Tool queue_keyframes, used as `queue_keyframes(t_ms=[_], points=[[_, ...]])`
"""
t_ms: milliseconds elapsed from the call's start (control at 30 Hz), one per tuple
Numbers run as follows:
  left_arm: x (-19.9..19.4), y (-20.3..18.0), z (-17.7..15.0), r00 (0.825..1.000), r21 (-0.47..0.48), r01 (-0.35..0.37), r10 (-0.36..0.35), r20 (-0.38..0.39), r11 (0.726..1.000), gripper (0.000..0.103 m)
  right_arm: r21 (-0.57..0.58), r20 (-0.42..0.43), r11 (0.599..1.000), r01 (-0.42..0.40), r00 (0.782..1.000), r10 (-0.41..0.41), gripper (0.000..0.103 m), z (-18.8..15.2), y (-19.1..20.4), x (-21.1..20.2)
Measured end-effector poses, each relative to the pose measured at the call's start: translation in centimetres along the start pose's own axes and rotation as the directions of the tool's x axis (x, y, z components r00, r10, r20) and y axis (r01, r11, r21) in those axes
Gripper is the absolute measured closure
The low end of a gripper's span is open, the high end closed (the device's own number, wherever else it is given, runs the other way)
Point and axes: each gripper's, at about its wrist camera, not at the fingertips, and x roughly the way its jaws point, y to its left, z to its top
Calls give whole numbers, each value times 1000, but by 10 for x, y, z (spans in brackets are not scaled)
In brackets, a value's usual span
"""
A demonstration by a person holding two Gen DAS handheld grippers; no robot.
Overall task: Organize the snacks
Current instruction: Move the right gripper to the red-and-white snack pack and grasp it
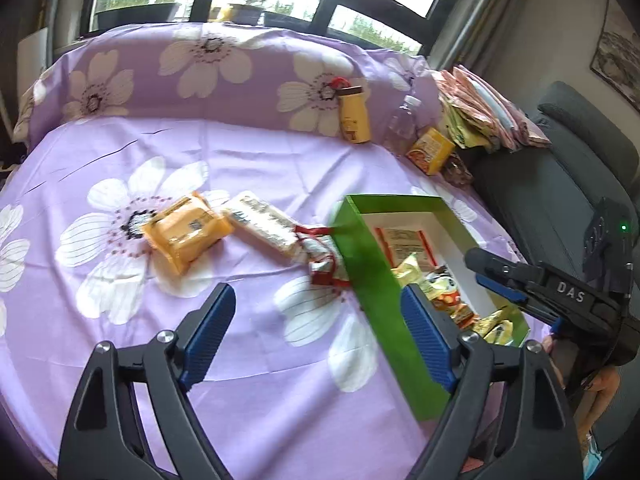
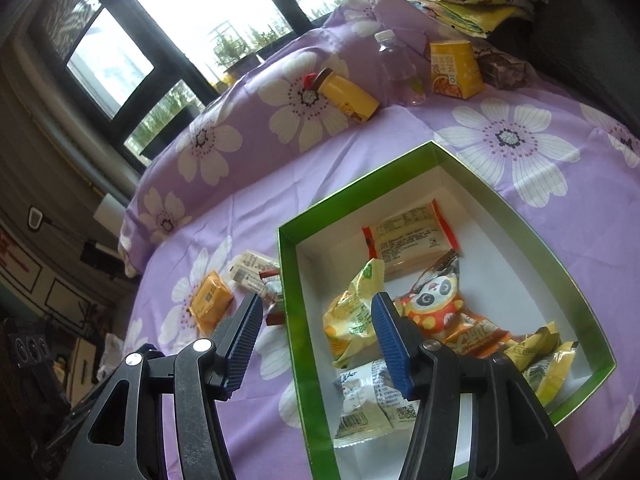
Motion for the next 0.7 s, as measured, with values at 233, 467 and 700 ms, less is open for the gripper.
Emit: queue_keyframes(t_ms=[233, 467, 700], points=[[-8, 84, -12, 987, -59, -159, 158, -29, 985, 13, -99, -69, 995, -15, 998, 9, 41, -18, 49, 24], [1, 145, -23, 984, -205, -169, 151, -96, 964, 13, -264, -64, 940, 214, 969, -238, 43, -37, 104, 74], [-2, 161, -27, 983, -224, -169, 146, -114, 960, 13, -428, -19, 793, 433, 873, -487, 47, -38, 140, 141]])
